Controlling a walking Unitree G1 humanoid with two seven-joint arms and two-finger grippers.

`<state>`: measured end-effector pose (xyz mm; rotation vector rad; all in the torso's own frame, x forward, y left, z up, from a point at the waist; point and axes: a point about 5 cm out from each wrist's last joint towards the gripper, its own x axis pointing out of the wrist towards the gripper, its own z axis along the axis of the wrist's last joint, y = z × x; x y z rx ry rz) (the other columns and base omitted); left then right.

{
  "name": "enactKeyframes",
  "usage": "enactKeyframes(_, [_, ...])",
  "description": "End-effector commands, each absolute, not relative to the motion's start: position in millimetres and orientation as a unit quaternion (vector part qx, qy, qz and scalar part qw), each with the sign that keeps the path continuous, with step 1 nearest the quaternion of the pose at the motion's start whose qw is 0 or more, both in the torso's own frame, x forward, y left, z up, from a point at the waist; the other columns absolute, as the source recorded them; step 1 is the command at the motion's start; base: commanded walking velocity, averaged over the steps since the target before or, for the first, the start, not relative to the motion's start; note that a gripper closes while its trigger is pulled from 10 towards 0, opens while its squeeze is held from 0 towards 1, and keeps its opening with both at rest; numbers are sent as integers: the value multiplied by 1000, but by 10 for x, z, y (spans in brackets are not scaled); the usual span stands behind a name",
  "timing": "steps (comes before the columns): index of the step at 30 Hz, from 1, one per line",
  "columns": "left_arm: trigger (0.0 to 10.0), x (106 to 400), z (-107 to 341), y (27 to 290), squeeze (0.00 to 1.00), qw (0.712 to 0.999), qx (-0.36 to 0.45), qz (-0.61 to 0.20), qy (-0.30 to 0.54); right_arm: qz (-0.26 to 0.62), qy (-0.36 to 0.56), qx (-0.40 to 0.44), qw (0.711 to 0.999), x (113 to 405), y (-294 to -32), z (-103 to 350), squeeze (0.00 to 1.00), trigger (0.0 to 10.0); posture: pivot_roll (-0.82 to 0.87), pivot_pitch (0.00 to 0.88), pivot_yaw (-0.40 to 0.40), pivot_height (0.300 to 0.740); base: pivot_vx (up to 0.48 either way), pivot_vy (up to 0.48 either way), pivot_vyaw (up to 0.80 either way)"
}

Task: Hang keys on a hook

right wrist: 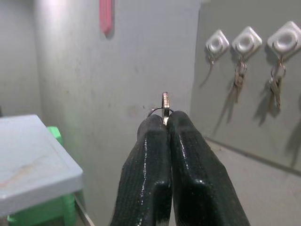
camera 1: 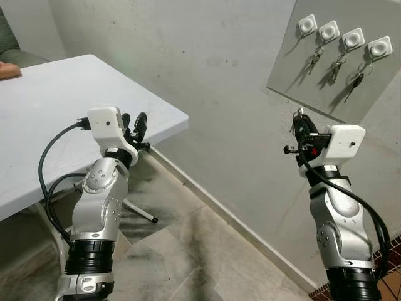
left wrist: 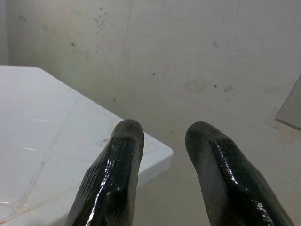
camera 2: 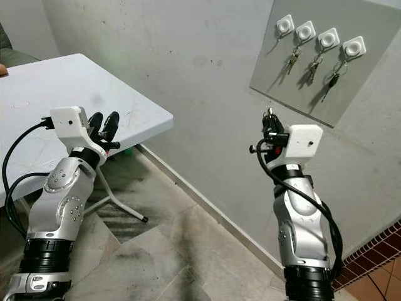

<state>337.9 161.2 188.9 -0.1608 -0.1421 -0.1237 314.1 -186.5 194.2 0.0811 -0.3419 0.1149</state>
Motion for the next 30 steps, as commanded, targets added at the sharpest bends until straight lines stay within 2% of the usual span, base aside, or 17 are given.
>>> enactKeyframes(1, [10000,3385,2022,1544,0,990,-68,-81,-96,61,-189,42,979,3156,-1890,2067,0,10000,134,0,-83,740,0,0,0])
enactKeyframes(13, [10000,3320,2013,1413,0,983,-71,-145,-90,84,-189,52,977,3155,-1755,2055,0,10000,138,0,-80,740,0,0,0])
enactKeyframes(24, [10000,3280,1982,1357,0,981,-73,-161,-85,88,-179,56,978,3123,-1732,1992,0,10000,137,0,-77,740,0,0,0])
enactKeyframes(30, [10000,3266,1977,1357,0,980,-73,-163,-84,94,-177,59,978,3107,-1696,1982,0,10000,141,0,-80,740,272,0,0])
